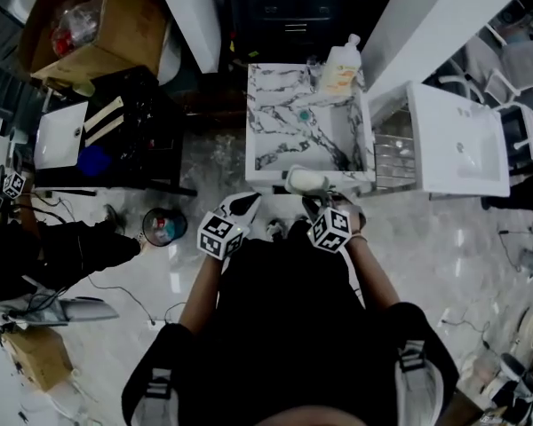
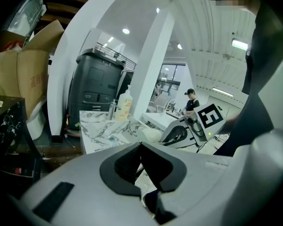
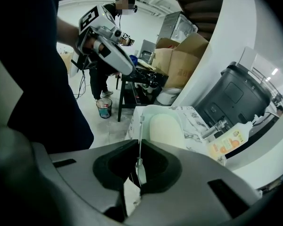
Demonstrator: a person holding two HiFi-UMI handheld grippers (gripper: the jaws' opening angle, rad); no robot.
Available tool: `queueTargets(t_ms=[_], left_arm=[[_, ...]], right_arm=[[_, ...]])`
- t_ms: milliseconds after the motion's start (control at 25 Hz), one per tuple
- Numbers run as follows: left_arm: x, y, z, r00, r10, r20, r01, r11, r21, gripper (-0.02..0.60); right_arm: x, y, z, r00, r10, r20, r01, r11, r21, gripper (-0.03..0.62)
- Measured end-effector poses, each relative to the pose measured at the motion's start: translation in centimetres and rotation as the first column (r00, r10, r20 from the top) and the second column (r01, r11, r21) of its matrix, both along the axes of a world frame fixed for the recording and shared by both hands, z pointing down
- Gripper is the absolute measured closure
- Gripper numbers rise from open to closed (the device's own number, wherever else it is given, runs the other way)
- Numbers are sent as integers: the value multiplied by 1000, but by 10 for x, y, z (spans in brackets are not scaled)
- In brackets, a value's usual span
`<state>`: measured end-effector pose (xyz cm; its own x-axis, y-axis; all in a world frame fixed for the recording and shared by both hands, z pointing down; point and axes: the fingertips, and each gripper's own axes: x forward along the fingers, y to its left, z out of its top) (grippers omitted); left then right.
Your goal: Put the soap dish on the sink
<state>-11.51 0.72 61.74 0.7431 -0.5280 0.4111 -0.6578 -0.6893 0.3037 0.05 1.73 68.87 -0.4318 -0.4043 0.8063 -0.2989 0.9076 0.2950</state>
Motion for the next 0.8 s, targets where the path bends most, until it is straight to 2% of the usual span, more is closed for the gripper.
queueTargets(t_ms=[360, 800], left_arm=[[-10, -3, -7, 999, -43, 15, 42, 999, 12, 583], [-11, -13, -11, 993, -117, 27, 117, 993, 10, 583]], right_arm=[[-16, -2, 3, 999, -51, 18, 51, 999, -14, 585], [-11, -25, -1, 994, -111, 18, 112, 994, -10, 586]])
